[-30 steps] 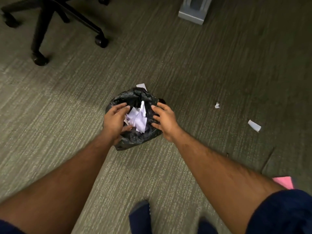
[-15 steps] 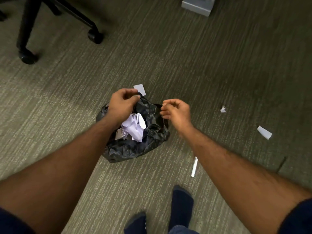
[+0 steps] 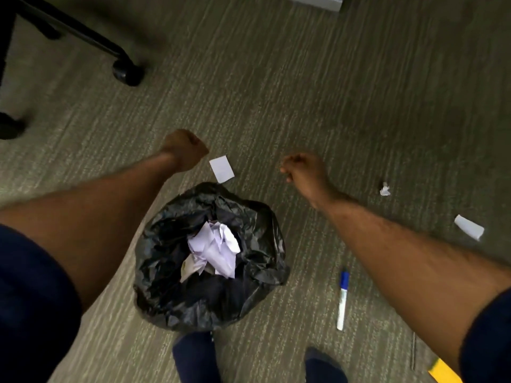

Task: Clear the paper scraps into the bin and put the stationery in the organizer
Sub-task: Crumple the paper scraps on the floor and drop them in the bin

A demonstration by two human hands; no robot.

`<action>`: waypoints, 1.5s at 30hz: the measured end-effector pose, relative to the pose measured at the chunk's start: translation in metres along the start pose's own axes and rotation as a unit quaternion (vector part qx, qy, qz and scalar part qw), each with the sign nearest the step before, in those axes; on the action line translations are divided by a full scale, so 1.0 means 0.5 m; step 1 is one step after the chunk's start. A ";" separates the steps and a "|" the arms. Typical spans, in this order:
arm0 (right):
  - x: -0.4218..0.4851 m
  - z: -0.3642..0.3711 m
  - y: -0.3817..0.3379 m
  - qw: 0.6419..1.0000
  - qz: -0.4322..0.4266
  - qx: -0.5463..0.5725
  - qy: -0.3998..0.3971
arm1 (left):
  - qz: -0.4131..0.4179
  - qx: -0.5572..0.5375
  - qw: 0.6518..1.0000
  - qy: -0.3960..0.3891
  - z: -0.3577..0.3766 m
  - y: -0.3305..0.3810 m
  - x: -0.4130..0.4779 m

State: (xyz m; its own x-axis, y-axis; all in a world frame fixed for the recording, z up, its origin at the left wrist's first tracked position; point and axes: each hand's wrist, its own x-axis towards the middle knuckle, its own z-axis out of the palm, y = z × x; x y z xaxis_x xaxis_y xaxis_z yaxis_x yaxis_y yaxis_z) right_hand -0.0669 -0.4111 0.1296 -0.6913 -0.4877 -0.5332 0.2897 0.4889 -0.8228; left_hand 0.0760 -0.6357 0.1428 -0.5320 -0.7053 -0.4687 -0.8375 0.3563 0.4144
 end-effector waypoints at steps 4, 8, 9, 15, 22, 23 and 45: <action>0.036 -0.036 0.085 0.998 0.031 -0.033 0.040 | 0.000 0.094 0.993 -0.077 0.060 -0.036 0.085; 0.038 -0.083 0.159 0.994 0.025 -0.089 0.056 | 0.005 0.166 0.974 -0.154 0.106 -0.042 0.140; 0.039 -0.091 0.174 0.993 0.021 -0.098 0.057 | 0.017 0.194 0.966 -0.168 0.114 -0.040 0.151; 0.037 -0.119 0.252 0.995 0.039 -0.075 0.049 | 0.071 0.301 0.931 -0.195 0.143 -0.035 0.205; 0.023 -0.160 0.308 0.995 0.048 -0.051 0.070 | 0.127 0.377 0.907 -0.141 0.183 -0.056 0.227; 0.022 -0.166 0.314 0.995 0.043 -0.055 0.074 | 0.133 0.372 0.909 -0.133 0.186 -0.060 0.230; -0.139 -0.183 0.274 0.990 0.087 -0.005 0.111 | 0.186 -0.190 0.940 -0.212 0.006 0.152 -0.038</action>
State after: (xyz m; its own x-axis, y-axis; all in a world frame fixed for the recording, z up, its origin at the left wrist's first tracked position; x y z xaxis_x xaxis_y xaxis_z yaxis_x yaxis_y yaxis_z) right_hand -0.0399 -0.2441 0.0718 -0.7604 -0.2241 -0.6096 0.4116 0.5599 -0.7191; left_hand 0.0219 -0.5935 0.1810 -0.8488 -0.2387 -0.4717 -0.5211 0.2280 0.8225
